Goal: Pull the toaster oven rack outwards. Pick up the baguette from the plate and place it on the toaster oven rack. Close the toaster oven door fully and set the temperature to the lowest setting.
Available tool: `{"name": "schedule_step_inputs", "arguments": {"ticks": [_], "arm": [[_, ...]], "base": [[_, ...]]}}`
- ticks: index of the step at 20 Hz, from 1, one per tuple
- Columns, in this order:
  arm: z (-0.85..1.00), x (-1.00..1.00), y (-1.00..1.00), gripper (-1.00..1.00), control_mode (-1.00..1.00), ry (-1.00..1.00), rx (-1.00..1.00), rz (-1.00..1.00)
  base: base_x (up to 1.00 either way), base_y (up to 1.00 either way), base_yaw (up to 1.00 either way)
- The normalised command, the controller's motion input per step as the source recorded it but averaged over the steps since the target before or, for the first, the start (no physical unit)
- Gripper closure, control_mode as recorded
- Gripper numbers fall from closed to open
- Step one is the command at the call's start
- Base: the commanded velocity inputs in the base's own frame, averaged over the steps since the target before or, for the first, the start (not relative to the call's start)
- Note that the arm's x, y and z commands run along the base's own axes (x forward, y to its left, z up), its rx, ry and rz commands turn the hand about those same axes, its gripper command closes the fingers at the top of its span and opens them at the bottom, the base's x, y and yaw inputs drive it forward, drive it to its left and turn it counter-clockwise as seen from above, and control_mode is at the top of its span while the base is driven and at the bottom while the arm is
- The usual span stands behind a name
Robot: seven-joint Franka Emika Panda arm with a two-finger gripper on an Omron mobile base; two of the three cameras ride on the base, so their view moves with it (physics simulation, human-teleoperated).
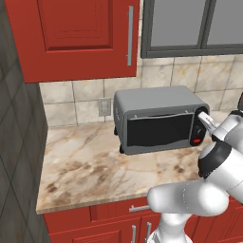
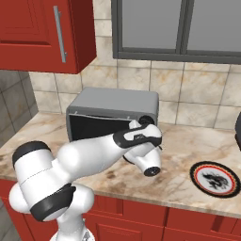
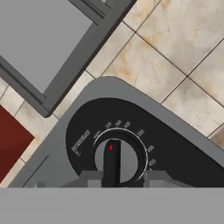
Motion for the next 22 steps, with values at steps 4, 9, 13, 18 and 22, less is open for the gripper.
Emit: {"name": "schedule_step_inputs", "arguments": {"ticks": [4,9,13,18,22], "arm": [[0.51,0.27,0.12,1.0,-1.0,-0.04,-0.28,0.0],[0.33,0.24,0.03,1.0,-1.0,-0.02,-0.27,-0.02],[0.21,0.19,0.0,1.0,-1.0,-0.02,-0.24,-0.01],[0.36,0.21,0.0,1.0,-1.0,-0.04,-0.19,-0.01],[0.36,0.22,0.0,1.0,-1.0,-0.09,-0.17,-0.05]], "base": [[0.0,0.0,0.0],[0.0,0.0,0.0],[0.0,0.0,0.0],[0.0,0.0,0.0],[0.0,0.0,0.0]]}}
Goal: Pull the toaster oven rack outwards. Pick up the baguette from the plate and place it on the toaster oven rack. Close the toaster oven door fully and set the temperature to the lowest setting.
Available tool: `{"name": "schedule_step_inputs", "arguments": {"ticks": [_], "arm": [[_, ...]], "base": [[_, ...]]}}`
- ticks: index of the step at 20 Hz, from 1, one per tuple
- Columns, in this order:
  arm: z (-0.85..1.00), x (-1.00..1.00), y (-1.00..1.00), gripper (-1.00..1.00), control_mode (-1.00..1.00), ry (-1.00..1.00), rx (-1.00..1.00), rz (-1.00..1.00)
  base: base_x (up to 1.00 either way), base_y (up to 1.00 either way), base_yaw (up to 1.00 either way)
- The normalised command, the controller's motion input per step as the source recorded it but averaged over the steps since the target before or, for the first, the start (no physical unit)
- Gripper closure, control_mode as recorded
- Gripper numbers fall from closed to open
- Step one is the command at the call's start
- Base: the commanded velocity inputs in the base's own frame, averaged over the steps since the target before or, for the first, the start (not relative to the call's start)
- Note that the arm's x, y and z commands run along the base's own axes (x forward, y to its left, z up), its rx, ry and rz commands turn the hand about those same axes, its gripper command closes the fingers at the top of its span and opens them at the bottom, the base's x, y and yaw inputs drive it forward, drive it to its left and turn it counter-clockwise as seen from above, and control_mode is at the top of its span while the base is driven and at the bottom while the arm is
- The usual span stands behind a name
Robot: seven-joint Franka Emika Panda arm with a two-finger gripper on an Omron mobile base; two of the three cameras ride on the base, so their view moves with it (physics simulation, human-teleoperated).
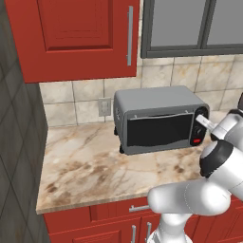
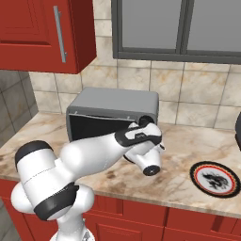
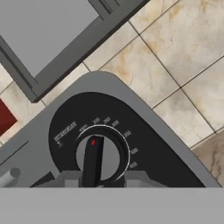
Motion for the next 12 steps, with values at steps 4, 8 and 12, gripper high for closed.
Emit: {"name": "schedule_step_inputs", "arguments": {"ticks": [4,8,12], "arm": [[0.25,0.19,0.0,1.0,-1.0,-0.07,-0.23,-0.08],[0.26,0.22,0.01,1.0,-1.0,-0.06,-0.26,-0.08],[0.34,0.18,0.01,1.0,-1.0,-0.02,-0.27,-0.05]], "base": [[0.0,0.0,0.0],[0.0,0.0,0.0],[0.0,0.0,0.0]]}}
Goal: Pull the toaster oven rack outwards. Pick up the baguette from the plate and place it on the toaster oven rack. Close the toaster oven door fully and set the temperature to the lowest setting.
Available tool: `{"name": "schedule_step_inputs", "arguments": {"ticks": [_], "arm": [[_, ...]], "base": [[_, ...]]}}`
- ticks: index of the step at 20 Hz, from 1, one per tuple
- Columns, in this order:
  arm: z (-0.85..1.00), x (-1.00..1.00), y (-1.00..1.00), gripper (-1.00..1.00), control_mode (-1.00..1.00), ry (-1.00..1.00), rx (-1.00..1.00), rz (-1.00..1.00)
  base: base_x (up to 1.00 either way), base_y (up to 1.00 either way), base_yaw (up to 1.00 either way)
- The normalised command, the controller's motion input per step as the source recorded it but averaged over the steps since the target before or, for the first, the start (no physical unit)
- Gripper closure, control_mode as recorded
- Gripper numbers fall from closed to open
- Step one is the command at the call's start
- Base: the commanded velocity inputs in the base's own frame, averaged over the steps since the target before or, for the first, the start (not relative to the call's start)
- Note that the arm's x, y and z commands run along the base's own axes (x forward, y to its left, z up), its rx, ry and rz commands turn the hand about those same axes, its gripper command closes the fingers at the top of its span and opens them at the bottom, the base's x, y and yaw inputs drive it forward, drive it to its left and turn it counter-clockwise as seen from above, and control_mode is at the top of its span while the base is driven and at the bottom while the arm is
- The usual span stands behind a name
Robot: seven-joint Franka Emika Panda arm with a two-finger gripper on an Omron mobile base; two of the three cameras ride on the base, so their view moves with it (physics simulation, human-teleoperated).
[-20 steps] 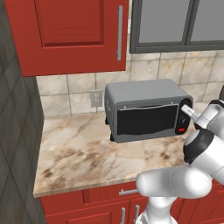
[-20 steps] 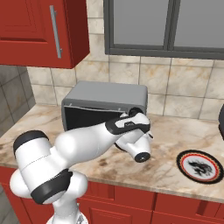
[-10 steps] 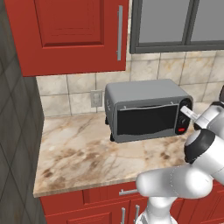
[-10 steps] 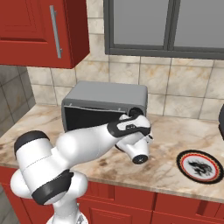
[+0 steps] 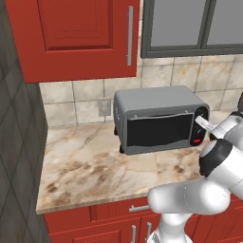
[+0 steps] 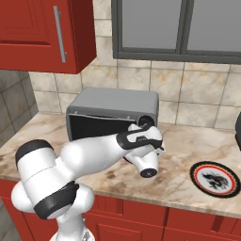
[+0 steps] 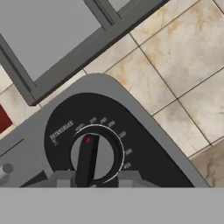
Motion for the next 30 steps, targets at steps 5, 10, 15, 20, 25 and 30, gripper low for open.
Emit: {"name": "schedule_step_inputs", "arguments": {"ticks": [5,10,15,20,25,30], "arm": [[0.45,0.23,0.0,1.0,-1.0,0.0,-0.28,-0.06],[0.39,0.19,0.0,1.0,-1.0,0.0,-0.32,-0.08],[0.32,0.2,0.0,1.0,-1.0,0.0,-0.32,-0.09],[0.35,0.28,0.02,1.0,-1.0,-0.03,-0.29,-0.08],[0.32,0.28,0.04,1.0,-1.0,-0.04,-0.29,-0.07],[0.31,0.27,0.03,1.0,-1.0,0.0,-0.29,-0.06]], "base": [[0.0,0.0,0.0],[0.0,0.0,0.0],[0.0,0.0,0.0],[0.0,0.0,0.0],[0.0,0.0,0.0],[0.0,0.0,0.0]]}}
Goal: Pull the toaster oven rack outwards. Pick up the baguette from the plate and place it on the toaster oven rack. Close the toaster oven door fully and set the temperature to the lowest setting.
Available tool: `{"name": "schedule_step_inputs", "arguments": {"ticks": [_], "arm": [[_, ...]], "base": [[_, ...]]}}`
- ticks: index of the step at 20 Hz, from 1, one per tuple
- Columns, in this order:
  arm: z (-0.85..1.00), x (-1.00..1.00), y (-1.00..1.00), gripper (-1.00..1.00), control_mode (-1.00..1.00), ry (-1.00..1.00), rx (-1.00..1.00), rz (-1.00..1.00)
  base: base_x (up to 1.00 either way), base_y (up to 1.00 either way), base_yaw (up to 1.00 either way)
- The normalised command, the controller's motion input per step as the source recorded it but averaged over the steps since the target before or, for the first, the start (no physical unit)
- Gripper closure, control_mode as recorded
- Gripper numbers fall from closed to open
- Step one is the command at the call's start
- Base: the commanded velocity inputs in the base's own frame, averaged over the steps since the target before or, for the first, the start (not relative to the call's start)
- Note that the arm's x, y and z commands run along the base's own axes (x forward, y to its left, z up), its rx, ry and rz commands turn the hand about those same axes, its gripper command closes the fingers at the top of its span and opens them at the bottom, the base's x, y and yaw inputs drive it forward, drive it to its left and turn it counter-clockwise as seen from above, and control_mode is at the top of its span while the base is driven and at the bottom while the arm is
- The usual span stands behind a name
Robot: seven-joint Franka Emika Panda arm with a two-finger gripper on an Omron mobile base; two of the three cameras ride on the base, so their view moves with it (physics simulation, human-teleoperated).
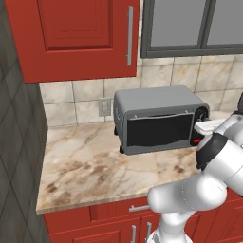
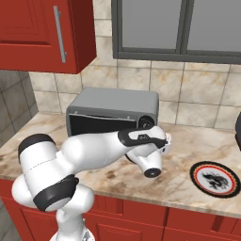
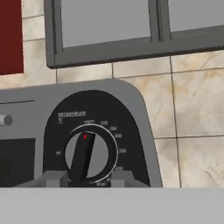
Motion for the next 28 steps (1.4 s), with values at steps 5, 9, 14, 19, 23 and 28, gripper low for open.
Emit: {"name": "schedule_step_inputs", "arguments": {"ticks": [5,9,14,19,23,28], "arm": [[0.43,0.31,0.05,1.0,-1.0,0.0,-0.29,-0.06],[0.48,0.33,0.09,1.0,-1.0,0.0,-0.3,-0.07],[0.46,0.29,0.08,1.0,-1.0,0.0,-0.3,-0.08],[0.44,0.3,0.08,1.0,-1.0,0.0,-0.29,-0.08],[0.41,0.26,0.1,1.0,-1.0,0.0,-0.27,-0.07],[0.35,0.23,0.03,1.0,-1.0,0.0,-0.26,-0.07]], "base": [[0.0,0.0,0.0],[0.0,0.0,0.0],[0.0,0.0,0.0],[0.0,0.0,0.0],[0.0,0.0,0.0],[0.0,0.0,0.0]]}}
